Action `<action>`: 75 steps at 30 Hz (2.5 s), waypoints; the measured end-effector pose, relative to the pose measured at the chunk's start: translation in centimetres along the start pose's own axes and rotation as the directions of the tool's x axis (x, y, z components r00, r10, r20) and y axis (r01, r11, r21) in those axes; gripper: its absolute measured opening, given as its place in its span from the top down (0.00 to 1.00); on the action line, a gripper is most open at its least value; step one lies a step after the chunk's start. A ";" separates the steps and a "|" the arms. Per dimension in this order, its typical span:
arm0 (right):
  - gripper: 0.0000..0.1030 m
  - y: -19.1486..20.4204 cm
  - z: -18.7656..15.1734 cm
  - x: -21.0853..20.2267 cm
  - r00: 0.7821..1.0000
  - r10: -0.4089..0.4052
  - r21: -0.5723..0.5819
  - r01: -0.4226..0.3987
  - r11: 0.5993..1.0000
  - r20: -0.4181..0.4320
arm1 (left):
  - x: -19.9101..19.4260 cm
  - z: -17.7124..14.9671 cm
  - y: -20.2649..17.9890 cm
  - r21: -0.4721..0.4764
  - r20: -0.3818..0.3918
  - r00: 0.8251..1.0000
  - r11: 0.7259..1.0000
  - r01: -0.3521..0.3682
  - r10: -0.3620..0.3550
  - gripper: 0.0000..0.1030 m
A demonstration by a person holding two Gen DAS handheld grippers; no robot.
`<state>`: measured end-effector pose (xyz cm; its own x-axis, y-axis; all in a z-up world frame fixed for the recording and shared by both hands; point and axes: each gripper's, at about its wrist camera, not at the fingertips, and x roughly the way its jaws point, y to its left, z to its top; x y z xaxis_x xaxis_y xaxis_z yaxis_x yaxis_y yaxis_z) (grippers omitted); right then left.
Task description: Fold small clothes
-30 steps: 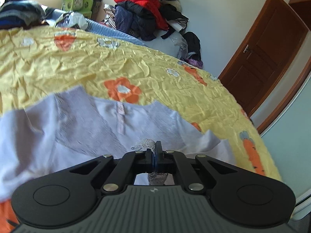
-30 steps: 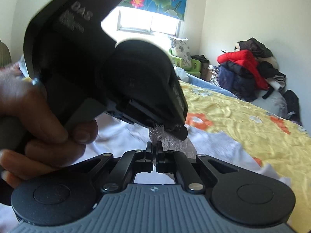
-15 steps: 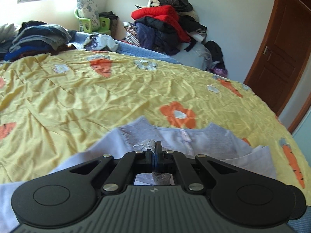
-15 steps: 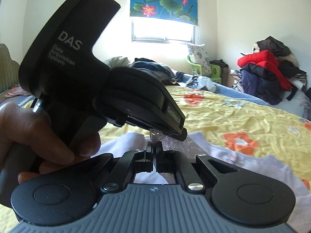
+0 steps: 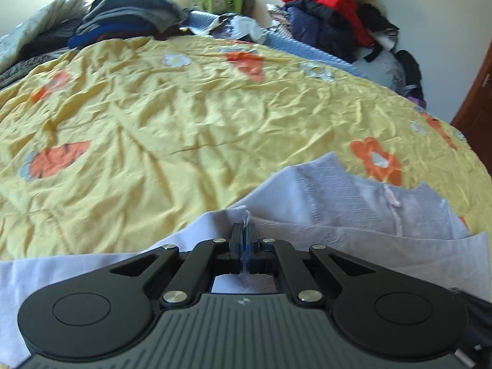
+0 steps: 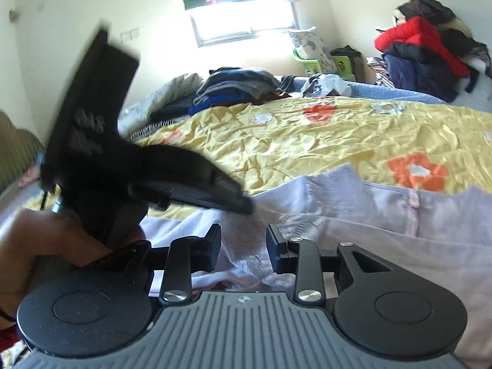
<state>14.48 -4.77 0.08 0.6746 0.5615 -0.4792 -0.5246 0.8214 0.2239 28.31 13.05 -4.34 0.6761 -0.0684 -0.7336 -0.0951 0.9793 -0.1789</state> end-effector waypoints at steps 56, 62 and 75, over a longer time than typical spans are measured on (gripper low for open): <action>0.17 18.5 -7.9 1.6 0.994 0.012 -0.495 -0.063 0.867 -0.106 | -14.2 -12.9 21.3 -0.384 0.000 0.916 0.846 -0.370 0.401 0.25; 0.06 18.2 -9.3 2.2 0.991 0.008 -0.489 -0.072 0.869 -0.131 | -14.0 -13.6 21.5 -0.386 0.022 0.917 0.849 -0.360 0.398 0.20; 0.01 16.6 -8.5 3.0 0.977 0.048 -0.374 -0.126 0.919 -0.210 | -15.3 -15.7 28.5 -0.671 0.310 0.942 0.731 0.124 0.125 0.19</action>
<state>3.32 9.69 -4.85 0.5245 0.5670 -0.6351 -0.7613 0.6464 -0.0516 3.78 39.00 -8.57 0.8520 0.1168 -0.5103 -0.4758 0.5793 -0.6619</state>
